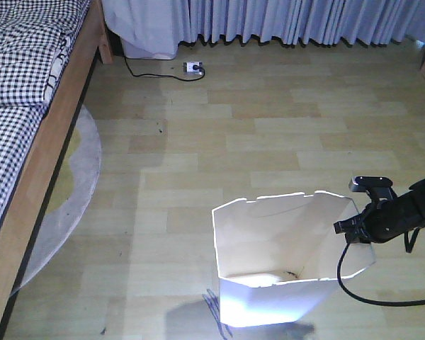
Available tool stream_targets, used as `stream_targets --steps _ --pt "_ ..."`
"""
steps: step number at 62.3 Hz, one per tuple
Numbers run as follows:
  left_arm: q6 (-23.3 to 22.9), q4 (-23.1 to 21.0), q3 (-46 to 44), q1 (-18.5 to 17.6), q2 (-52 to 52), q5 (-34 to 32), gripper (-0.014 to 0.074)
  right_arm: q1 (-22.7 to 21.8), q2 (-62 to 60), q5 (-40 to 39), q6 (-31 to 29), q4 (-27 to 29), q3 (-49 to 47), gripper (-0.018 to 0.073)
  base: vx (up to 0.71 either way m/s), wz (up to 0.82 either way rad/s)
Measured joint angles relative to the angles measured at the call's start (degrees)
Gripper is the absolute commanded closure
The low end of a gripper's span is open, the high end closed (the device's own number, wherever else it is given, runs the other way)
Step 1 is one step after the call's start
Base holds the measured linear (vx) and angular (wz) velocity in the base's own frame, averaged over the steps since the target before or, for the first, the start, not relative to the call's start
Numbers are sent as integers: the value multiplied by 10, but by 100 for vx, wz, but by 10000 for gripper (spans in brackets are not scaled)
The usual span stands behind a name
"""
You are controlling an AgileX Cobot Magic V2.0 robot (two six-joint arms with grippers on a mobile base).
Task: Move trash bin to bedside with robot
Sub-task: 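Drive toward the bedside by the curtains holding the bin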
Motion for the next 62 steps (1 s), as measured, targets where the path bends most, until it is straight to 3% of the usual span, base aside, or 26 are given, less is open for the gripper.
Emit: stream_targets --steps 62 --pt "0 0 0 0 0 0 602 0 0 1 0 0 0 565 37 -4"
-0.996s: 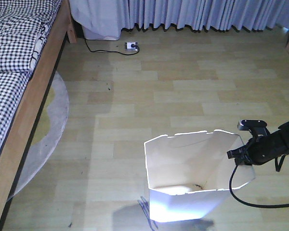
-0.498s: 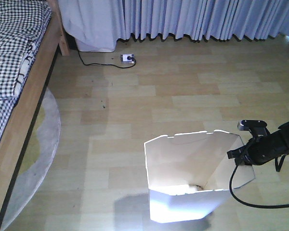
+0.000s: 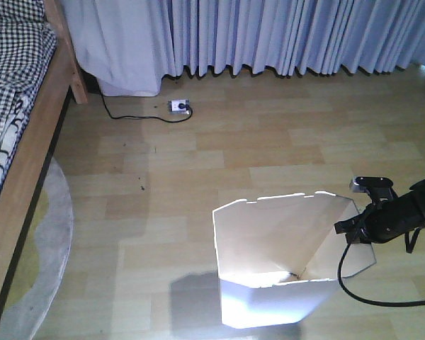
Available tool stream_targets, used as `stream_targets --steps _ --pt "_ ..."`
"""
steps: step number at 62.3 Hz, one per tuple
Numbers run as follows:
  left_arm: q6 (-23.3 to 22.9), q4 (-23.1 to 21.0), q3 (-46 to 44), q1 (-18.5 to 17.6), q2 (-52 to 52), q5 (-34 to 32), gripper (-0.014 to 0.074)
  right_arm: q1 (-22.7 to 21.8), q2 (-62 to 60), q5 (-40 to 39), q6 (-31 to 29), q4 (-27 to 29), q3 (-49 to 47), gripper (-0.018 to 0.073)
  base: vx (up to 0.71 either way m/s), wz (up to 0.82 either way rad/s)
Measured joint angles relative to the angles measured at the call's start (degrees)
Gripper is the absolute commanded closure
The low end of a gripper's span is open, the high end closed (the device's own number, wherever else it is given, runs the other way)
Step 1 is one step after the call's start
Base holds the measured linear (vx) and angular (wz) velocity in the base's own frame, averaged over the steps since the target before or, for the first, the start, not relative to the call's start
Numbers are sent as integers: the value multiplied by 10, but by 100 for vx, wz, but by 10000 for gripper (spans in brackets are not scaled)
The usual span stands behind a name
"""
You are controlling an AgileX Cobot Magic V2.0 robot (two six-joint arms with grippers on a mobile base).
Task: Move trash bin to bedside with robot
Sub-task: 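Drive toward the bedside by the curtains holding the bin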
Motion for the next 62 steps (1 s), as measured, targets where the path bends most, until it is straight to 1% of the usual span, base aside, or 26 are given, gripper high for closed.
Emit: stream_targets --steps 62 --pt "0 0 0 0 0 0 602 0 0 3 0 0 0 565 35 7"
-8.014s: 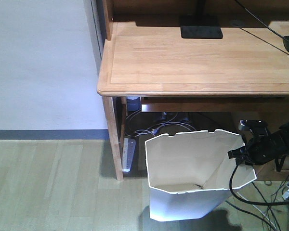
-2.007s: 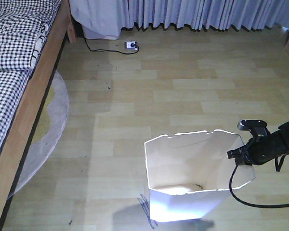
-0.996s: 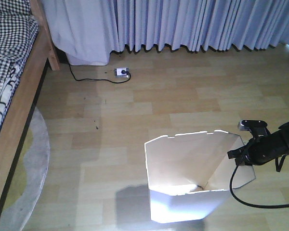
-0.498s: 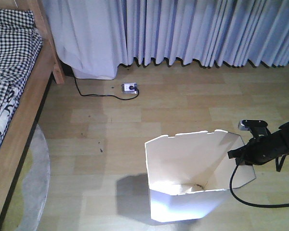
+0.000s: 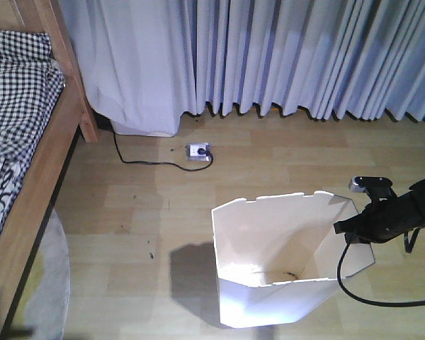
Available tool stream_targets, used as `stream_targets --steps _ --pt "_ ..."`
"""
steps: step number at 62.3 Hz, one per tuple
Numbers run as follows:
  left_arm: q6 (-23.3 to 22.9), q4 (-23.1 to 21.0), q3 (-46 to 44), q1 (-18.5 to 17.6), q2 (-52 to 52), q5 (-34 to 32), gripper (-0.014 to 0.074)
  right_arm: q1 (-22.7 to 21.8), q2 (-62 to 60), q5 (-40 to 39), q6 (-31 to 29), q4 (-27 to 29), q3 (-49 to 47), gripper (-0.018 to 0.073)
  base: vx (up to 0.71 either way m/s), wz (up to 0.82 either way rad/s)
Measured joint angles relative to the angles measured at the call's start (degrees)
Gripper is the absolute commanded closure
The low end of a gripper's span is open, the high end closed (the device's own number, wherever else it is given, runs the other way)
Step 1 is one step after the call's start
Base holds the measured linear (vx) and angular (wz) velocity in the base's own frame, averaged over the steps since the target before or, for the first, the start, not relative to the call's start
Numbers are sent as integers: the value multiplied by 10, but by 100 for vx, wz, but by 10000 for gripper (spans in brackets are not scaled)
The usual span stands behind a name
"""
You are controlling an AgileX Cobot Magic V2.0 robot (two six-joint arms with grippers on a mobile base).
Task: Move trash bin to bedside with robot
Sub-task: 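Drive toward the bedside by the curtains holding the bin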
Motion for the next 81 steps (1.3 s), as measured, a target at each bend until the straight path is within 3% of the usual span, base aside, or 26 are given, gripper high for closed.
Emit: stream_targets --steps 81 --pt "0 0 0 0 0 0 602 0 0 -2 0 0 0 565 25 3"
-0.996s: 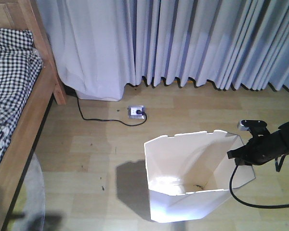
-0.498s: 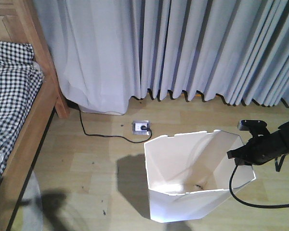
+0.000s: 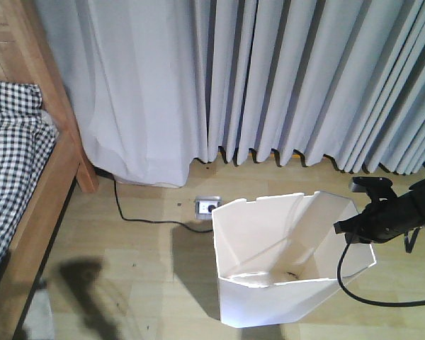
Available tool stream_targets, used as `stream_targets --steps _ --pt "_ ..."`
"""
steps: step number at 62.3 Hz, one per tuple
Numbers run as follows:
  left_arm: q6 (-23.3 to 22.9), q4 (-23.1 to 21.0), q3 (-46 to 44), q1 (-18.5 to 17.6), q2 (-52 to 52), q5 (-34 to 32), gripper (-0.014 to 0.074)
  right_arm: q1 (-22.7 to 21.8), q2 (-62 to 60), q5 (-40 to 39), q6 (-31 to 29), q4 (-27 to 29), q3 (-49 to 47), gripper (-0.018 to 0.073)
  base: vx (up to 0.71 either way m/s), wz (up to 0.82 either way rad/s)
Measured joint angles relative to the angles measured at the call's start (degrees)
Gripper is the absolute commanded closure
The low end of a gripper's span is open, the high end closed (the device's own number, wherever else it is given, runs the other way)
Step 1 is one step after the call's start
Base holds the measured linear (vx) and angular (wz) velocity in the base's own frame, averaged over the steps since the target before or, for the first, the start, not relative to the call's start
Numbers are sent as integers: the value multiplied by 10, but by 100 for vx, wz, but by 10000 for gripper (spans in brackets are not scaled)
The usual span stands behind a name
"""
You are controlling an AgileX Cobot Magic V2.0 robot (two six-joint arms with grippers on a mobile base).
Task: Move trash bin to bedside with robot
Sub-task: 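Drive toward the bedside by the curtains holding the bin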
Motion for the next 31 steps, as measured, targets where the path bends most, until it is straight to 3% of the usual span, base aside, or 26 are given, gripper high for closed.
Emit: stream_targets --steps 31 --pt "0 0 0 0 0 0 602 0 0 0 0 0 0 565 11 -3"
